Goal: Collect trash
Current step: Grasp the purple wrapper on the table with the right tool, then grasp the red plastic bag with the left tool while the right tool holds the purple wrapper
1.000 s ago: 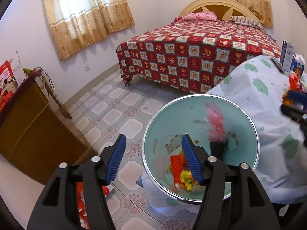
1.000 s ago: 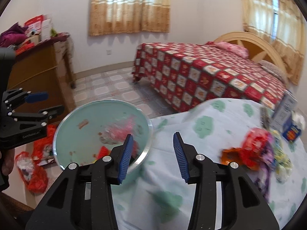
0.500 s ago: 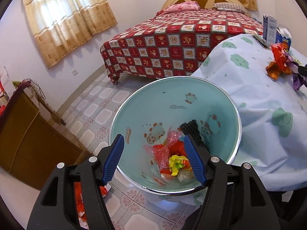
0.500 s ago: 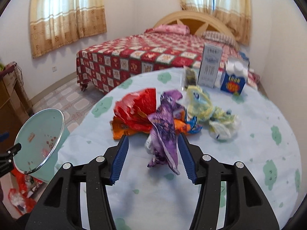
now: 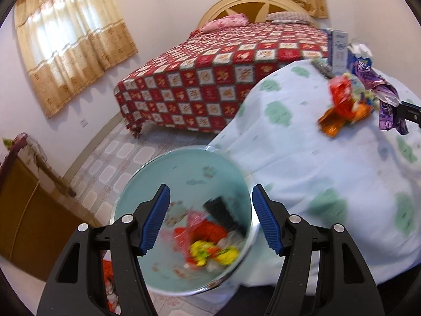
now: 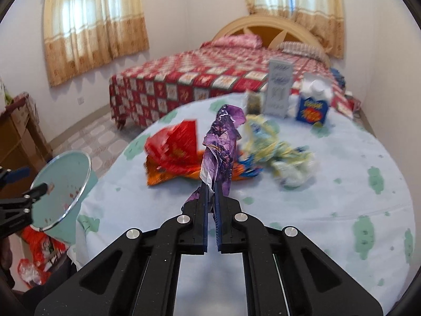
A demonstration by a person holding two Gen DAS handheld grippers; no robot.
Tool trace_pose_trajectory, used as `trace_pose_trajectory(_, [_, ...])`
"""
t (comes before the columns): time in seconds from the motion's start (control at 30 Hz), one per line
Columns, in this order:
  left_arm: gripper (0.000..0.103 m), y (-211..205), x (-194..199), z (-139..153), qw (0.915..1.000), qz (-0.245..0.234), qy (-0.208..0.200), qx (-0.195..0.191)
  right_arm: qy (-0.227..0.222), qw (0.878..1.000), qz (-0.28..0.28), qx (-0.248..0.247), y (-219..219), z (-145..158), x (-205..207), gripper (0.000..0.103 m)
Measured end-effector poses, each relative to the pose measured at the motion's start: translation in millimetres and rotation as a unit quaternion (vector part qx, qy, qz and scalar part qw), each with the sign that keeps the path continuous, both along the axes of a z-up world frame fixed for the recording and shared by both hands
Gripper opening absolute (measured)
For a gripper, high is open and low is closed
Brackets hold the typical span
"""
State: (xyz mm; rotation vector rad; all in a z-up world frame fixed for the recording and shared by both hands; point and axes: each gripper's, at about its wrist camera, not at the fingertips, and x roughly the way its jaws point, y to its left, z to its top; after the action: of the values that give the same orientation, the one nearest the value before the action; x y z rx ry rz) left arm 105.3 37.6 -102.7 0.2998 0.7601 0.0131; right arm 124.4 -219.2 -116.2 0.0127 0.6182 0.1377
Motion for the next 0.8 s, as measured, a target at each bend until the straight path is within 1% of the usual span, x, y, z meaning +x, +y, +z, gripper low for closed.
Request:
trace_pose_trajectory(0.03, [0.064,-7.8,2.9,1.9,1.0,-0.005,-0.001,-0.002,-0.009,1.0,-0.007,-0.001,-7.5,2.9,-5.3,0.005])
trace_pose_trajectory(0.13, [0.064,-37.1,13.1,6.9,0.9997,-0.024,-0.004,-0.006,-0.016,0.999,-0.028,0.0,-28.6,5.6,-15.0,0.005])
trace_pose_trajectory(0.2, [0.064,-61.1,20.8,10.3,0.999,-0.042,-0.006,-0.012,-0.016,0.999,-0.044,0.007,-43.5,8.6,-20.8,0.005])
trace_pose_trajectory(0.33, [0.064,-99.3,36.9,12.2,0.9978,-0.065,-0.003,-0.014,-0.011,0.997,-0.071,0.02,-74.7,3.1,-25.4,0.005])
trace_pose_trajectory(0.43, [0.064,-129.1,50.0,13.7,0.9966,-0.082,-0.003,-0.01,-0.011,0.996,-0.09,0.018,-95.3,2.0,-28.2,0.005])
trace_pose_trajectory(0.6, [0.065,-155.0,56.5,5.8,0.9955,-0.093,0.012,-0.007,-0.011,0.992,-0.123,0.028,-133.2,-2.3,-37.8,0.005])
trace_pose_trajectory(0.7, [0.069,-155.3,53.0,0.9,0.9959,-0.086,0.024,-0.014,-0.009,0.991,-0.128,0.028,-141.5,-6.6,-42.2,0.005])
trace_pose_trajectory(0.8, [0.071,-150.2,42.1,1.4,0.9968,-0.076,0.016,-0.016,-0.01,0.991,-0.13,0.029,-147.8,-9.5,-46.4,0.005])
